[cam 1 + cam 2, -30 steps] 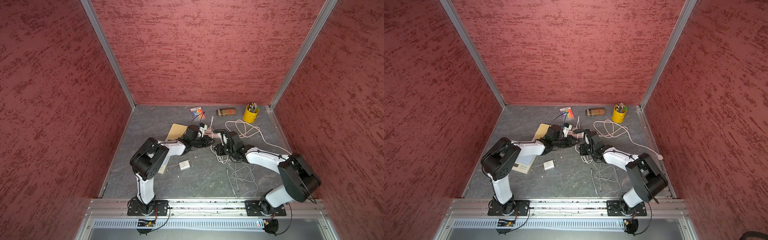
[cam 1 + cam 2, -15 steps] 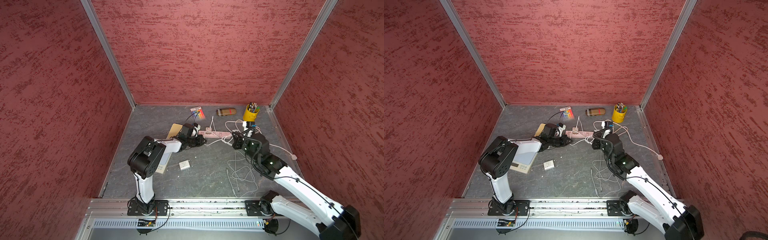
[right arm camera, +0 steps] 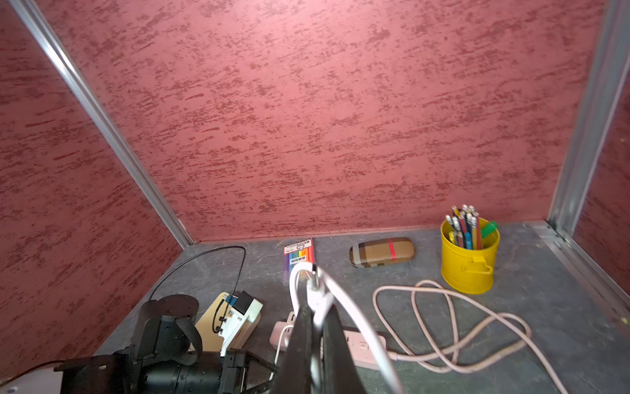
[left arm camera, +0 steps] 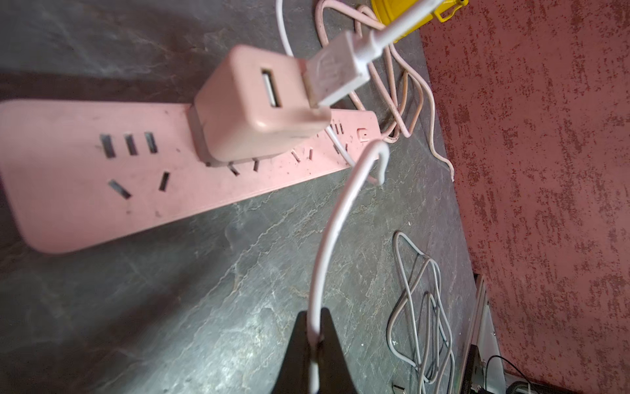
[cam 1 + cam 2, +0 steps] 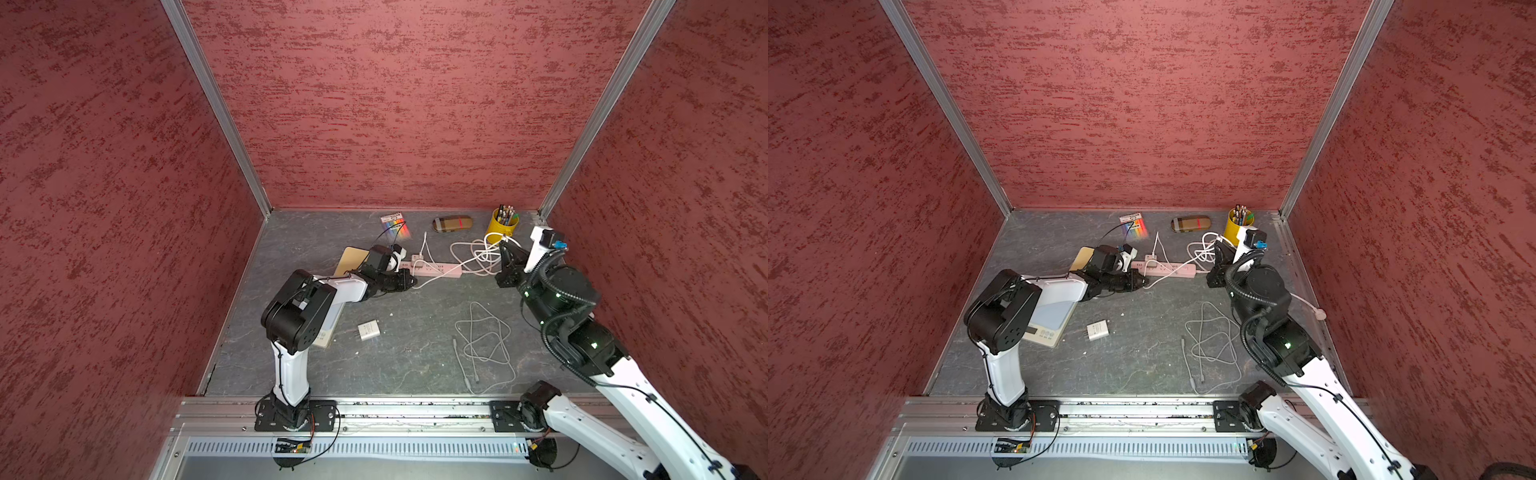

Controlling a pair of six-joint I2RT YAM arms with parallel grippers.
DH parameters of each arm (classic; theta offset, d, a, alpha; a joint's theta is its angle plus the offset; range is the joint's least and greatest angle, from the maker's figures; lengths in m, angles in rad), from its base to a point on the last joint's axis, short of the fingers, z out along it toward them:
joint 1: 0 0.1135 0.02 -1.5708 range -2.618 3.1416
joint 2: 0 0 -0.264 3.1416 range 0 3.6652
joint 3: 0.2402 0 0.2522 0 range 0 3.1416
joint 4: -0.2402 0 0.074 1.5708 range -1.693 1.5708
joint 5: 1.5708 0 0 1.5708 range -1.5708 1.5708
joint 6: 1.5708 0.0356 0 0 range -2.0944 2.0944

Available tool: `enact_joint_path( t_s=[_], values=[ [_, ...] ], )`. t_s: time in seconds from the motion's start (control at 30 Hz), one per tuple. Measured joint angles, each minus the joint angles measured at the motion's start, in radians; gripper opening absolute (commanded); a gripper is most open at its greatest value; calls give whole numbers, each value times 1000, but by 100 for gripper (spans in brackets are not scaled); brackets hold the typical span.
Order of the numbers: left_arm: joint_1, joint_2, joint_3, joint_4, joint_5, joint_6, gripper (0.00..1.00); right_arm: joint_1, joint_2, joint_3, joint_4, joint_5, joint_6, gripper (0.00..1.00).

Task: Charge the electronic scale
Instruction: Adjust the charging cable at the center of the board.

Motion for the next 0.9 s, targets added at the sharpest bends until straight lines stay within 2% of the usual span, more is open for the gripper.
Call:
enact_joint_path(
  t_s=[0.1, 0.2, 0.4, 0.57, 0.77, 0.9],
  values=[
    [6, -15, -25, -12, -1, 32, 52, -3, 97, 42, 21, -143, -25, 0],
    [14, -56, -54, -27, 24, 69, 57, -4, 186, 25, 45, -266, -26, 0],
    [54, -266, -163, 6, 107, 119, 57, -4, 341, -14, 2, -377, -29, 0],
    [95, -415, -254, 48, 183, 193, 55, -5, 392, -23, -11, -440, -49, 0],
    [108, -489, -284, 65, 276, 269, 55, -9, 462, -27, -10, -523, -61, 0],
    [97, -504, -282, 93, 315, 288, 48, -11, 512, -27, -3, -575, -59, 0]
  ],
)
